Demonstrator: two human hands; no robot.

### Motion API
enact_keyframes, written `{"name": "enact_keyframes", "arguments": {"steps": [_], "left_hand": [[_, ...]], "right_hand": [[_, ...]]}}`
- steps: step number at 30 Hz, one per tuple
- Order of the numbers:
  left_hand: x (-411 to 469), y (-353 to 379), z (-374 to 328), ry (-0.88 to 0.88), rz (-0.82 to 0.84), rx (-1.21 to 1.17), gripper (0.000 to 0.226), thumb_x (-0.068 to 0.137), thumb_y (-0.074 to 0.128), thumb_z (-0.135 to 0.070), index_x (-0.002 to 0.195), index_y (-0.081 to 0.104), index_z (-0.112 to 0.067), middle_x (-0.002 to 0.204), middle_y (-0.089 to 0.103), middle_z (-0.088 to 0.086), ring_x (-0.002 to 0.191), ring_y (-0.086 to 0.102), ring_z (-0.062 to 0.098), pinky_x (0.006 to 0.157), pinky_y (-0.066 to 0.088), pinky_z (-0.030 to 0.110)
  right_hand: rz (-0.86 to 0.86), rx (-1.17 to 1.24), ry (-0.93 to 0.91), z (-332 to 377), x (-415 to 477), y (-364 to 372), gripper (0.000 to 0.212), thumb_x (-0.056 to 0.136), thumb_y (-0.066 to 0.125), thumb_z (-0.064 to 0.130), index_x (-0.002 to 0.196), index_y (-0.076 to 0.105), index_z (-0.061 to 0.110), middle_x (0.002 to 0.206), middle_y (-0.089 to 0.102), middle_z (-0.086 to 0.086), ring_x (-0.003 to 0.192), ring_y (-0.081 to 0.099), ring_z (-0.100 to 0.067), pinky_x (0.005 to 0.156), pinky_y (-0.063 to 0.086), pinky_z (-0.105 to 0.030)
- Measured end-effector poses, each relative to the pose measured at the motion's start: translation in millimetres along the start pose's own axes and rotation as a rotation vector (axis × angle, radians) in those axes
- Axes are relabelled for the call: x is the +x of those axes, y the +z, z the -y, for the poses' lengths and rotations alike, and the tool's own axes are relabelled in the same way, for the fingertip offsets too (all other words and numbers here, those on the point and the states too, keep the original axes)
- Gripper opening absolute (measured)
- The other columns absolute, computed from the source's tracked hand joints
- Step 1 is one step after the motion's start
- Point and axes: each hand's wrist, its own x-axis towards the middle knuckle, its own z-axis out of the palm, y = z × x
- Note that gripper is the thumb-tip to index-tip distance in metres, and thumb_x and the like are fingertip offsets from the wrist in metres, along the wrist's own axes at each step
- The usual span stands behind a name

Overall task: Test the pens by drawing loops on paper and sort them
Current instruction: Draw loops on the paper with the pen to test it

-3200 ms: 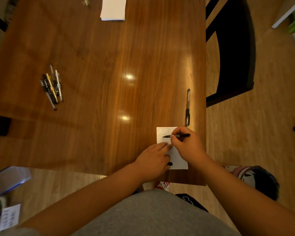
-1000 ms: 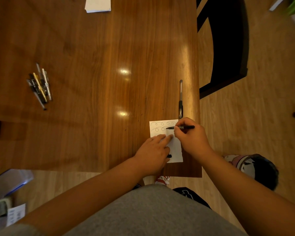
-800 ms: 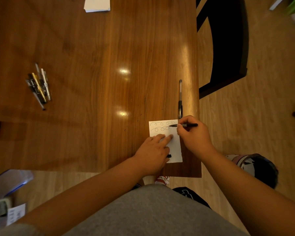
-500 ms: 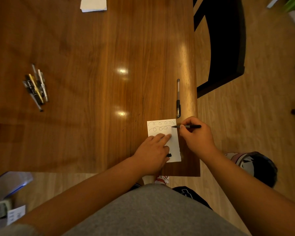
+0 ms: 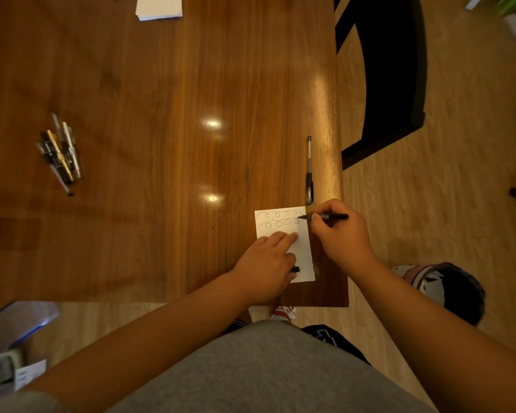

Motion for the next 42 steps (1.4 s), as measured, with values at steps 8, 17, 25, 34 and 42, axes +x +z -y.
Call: {"name": "enact_keyframes", "arguments": {"steps": [8,17,25,34,42], "left_hand": [[0.9,2.5,0.3,-0.006,-0.002,0.021,0.041,0.096,0.047,-0.044,0.116,0.063,-0.012,0.154,0.032,0.011,0.138,0.029,0.028,0.107,0.033,0.044],[-1.8,-6.6,-7.1,-0.076,-0.074,-0.094,0.040,0.097,0.046,-0.044,0.118,0.062,-0.014,0.146,0.046,0.007,0.137,0.035,0.025,0.112,0.027,0.038],[-15.5,-30.6,-26.5,-0.246,-0.229,-0.247,0.030,0.095,0.046,-0.050,0.103,0.058,-0.024,0.094,0.065,-0.002,0.080,0.044,0.007,0.071,0.034,0.025],[-29.5,-52.9,-51.5,-0.272,-0.245,-0.250,0.032,0.096,0.044,-0.050,0.108,0.059,-0.025,0.097,0.064,-0.004,0.084,0.048,0.008,0.067,0.035,0.023],[-34.4,-69.4,-66.1,-0.265,-0.220,-0.271,0.035,0.098,0.039,-0.051,0.113,0.056,-0.024,0.094,0.063,-0.002,0.075,0.052,0.010,0.056,0.035,0.020]], "right_hand": [[-0.012,-0.054,0.013,-7.6,-5.1,-8.2,0.019,0.089,0.065,0.022,0.079,0.059,0.037,0.077,0.062,0.019,0.075,0.061,0.003,0.057,0.046,-0.016],[-0.086,0.155,0.156,4.1,-17.8,-37.3,0.014,0.091,0.064,0.018,0.083,0.064,0.030,0.077,0.069,0.002,0.070,0.068,-0.015,0.058,0.056,-0.024],[0.098,0.431,0.247,24.5,-55.5,-62.9,0.033,0.094,0.057,0.011,0.067,0.069,0.026,0.060,0.064,0.001,0.052,0.060,-0.012,0.049,0.050,-0.024],[0.167,0.409,0.146,42.2,-77.2,-74.2,0.039,0.096,0.055,0.011,0.065,0.068,0.031,0.060,0.063,0.001,0.053,0.059,-0.012,0.050,0.049,-0.024],[0.214,0.435,0.126,50.2,-91.2,-64.9,0.012,0.095,0.059,0.017,0.087,0.067,0.013,0.067,0.069,-0.001,0.058,0.064,-0.015,0.052,0.051,-0.022]]}}
